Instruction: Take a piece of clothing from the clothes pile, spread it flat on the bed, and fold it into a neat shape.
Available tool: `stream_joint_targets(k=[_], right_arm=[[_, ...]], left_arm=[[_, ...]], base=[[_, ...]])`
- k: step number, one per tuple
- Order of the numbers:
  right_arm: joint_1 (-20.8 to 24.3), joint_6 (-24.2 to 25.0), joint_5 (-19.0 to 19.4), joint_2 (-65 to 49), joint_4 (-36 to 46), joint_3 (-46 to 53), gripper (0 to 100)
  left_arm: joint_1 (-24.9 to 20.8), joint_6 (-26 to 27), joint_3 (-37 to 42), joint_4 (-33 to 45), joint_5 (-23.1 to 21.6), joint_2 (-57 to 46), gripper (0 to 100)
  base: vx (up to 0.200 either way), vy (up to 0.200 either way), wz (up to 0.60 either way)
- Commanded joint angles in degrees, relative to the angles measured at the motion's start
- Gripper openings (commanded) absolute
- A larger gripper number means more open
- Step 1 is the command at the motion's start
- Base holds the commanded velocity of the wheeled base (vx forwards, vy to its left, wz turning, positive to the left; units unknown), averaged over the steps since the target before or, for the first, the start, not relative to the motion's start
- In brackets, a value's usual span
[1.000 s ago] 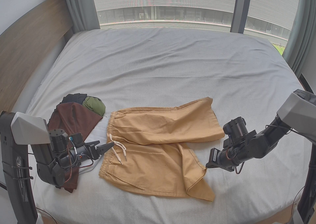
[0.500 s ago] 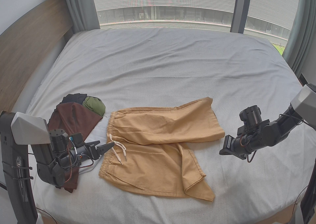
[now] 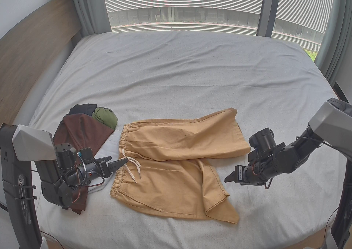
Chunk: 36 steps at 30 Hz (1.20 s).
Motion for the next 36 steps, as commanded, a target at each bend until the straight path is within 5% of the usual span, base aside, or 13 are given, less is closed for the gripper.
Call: stream_joint_targets(k=[1,25,26,36], right_arm=[[2.2,-0.6,-2.2,1.9,0.0,-0.1,100],[6.7,6.4,-1.9,6.0,-0.1,-2.6,100],[6.7,6.5,-1.9,6.1,-0.1,-2.6,0],[6.7,6.6,-1.9,6.1,-0.2,-2.6,0]], left_arm=[[0.0,0.0,0.0,0.0,0.0,0.1,100],[0.1,0.0,0.0,0.0,0.0,0.1,100],[0.1,0.0,0.0,0.0,0.0,0.1,100],[0.0,0.0,0.0,0.0,0.0,0.2,100]], base=[[0.000,0.000,0.00],[0.000,0.000,0.00],[0.000,0.000,0.00],[0.000,0.000,0.00]])
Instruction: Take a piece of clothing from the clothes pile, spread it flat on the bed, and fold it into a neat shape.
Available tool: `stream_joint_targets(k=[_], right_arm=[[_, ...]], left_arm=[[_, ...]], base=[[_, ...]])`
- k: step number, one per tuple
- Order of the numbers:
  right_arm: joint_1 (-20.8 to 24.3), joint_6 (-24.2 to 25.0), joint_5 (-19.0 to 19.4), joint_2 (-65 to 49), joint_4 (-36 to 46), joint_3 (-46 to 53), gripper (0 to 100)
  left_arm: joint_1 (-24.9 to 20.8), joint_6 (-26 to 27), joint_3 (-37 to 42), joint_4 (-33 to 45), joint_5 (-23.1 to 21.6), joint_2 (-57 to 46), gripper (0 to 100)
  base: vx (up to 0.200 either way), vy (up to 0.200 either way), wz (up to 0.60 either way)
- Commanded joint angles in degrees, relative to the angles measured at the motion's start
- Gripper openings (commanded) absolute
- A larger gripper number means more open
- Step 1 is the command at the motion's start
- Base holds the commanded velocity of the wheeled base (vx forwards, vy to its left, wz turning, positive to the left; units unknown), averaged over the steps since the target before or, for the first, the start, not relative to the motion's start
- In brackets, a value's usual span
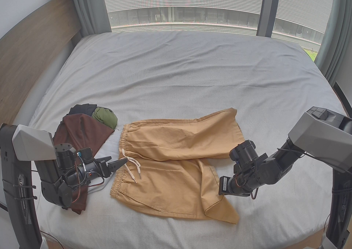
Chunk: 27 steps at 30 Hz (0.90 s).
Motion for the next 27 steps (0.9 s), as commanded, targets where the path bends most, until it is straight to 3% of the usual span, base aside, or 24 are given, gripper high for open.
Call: stream_joint_targets(k=[1,9,27], right_arm=[[-0.1,0.0,0.0,0.1,-0.1,0.1,0],[-1.5,-0.3,-0.2,-2.1,-0.2,0.1,0],[-10.5,-4.2,-0.2,-4.1,0.4,-3.3,0]], left_arm=[[0.0,0.0,0.0,0.0,0.0,0.2,100],[0.0,0.0,0.0,0.0,0.0,0.2,100],[0.0,0.0,0.0,0.0,0.0,0.2,100]], base=[[0.000,0.000,0.00],[0.000,0.000,0.00],[0.000,0.000,0.00]])
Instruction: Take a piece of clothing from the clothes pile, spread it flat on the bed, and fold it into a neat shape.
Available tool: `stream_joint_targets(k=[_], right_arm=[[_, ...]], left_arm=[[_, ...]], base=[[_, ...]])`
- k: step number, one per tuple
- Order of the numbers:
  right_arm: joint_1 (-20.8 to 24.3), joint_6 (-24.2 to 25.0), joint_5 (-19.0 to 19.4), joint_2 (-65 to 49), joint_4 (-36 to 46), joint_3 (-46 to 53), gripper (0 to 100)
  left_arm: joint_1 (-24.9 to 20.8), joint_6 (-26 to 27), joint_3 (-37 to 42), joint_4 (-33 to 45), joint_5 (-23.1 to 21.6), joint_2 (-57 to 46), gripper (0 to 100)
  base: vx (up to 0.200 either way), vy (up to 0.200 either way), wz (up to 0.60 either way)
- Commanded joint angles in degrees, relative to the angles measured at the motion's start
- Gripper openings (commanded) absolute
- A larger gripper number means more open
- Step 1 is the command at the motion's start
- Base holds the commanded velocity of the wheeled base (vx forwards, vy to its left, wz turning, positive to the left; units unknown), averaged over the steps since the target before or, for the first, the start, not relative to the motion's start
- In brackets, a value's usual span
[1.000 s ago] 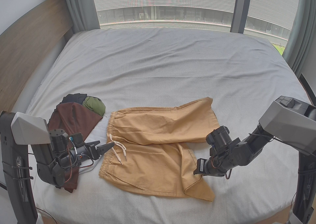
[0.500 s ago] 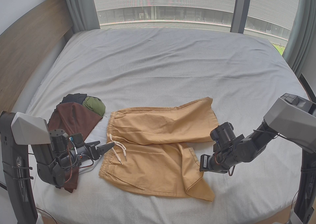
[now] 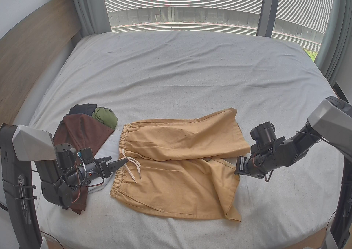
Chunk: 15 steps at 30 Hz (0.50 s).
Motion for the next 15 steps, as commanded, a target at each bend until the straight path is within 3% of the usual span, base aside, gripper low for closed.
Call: stream_joint_targets(k=[1,15], right_arm=[[-2.2,-0.5,0.0,0.2,0.0,-1.7,0],[-6.6,-4.4,-0.1,2.3,0.0,-7.3,0]], left_arm=[[0.0,0.0,0.0,0.0,0.0,0.1,100],[-0.1,0.0,0.0,0.0,0.0,0.3,100]], base=[[0.000,0.000,0.00],[0.000,0.000,0.00]])
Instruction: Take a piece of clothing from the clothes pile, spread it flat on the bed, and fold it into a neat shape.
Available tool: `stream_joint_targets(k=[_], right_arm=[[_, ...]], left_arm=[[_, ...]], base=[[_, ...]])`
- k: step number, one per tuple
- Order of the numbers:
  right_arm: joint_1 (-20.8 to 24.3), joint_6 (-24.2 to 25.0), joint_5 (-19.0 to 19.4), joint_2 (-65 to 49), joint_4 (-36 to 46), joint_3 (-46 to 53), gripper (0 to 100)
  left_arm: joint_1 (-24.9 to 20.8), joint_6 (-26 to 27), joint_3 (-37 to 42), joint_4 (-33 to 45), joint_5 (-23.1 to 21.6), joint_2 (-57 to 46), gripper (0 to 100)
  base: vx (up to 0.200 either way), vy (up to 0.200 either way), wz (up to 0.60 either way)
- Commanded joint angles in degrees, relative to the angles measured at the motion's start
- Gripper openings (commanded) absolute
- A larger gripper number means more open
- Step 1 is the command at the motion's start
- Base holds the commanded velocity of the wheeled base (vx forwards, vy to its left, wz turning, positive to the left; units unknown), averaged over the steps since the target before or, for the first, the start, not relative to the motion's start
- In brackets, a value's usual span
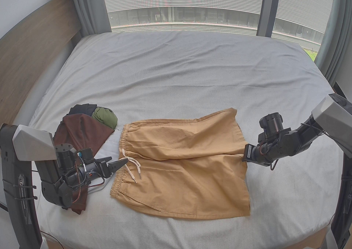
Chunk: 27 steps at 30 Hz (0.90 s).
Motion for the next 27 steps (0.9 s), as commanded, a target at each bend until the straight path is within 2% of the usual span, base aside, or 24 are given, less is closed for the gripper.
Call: stream_joint_targets(k=[1,6,12,17,18,24,27], right_arm=[[-1.0,-0.2,0.0,0.7,0.3,-1.9,0],[-1.9,-0.4,-0.1,1.8,0.2,-2.8,0],[-2.9,-3.9,-2.9,2.6,-0.2,-2.8,0],[-2.7,-3.9,-2.8,2.5,-0.4,-3.0,0],[-2.6,-3.7,-2.9,2.5,-0.7,-3.4,100],[-2.5,-3.7,-3.3,1.4,-6.7,-1.0,100],[-2.6,-3.9,-5.0,-2.2,-11.4,3.8,100]], left_arm=[[0.0,0.0,0.0,0.0,0.0,0.2,100],[0.0,0.0,0.0,0.0,0.0,0.4,100],[0.0,0.0,0.0,0.1,0.0,0.7,100],[0.0,0.0,0.0,0.1,0.0,1.1,100],[0.0,0.0,0.2,0.1,0.0,1.1,100],[0.0,-0.1,1.3,0.1,0.0,1.1,100],[0.1,-0.1,2.5,0.1,-0.2,1.0,100]], base=[[0.000,0.000,0.00],[0.000,0.000,0.00],[0.000,0.000,0.00],[0.000,0.000,0.00],[0.000,0.000,0.00],[0.000,0.000,0.00],[0.000,0.000,0.00]])
